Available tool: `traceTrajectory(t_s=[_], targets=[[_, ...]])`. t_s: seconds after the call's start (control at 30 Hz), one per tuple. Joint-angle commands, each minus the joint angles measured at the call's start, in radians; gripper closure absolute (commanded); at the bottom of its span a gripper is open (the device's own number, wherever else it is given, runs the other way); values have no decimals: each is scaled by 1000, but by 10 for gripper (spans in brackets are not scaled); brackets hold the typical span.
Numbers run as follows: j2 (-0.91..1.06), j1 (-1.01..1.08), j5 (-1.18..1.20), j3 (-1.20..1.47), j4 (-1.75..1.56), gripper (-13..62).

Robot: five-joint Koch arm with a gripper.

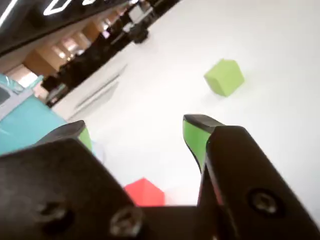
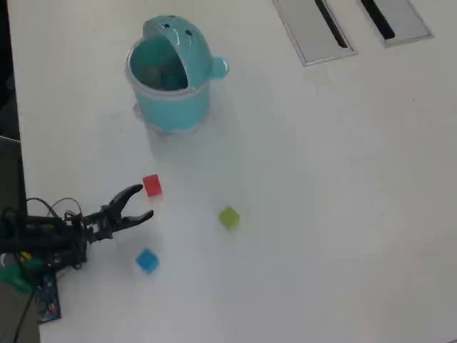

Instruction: Grasp RGB lego blocks and put them in the bin one by one.

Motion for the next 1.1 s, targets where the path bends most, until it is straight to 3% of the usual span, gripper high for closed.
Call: traceTrajectory(t_s=[0.0,0.57,1.07], targets=[[69,-2,-61,29,-153,156],[71,-69,-163,-81,-179,165],[71,-250,-494,-87,-204,163]])
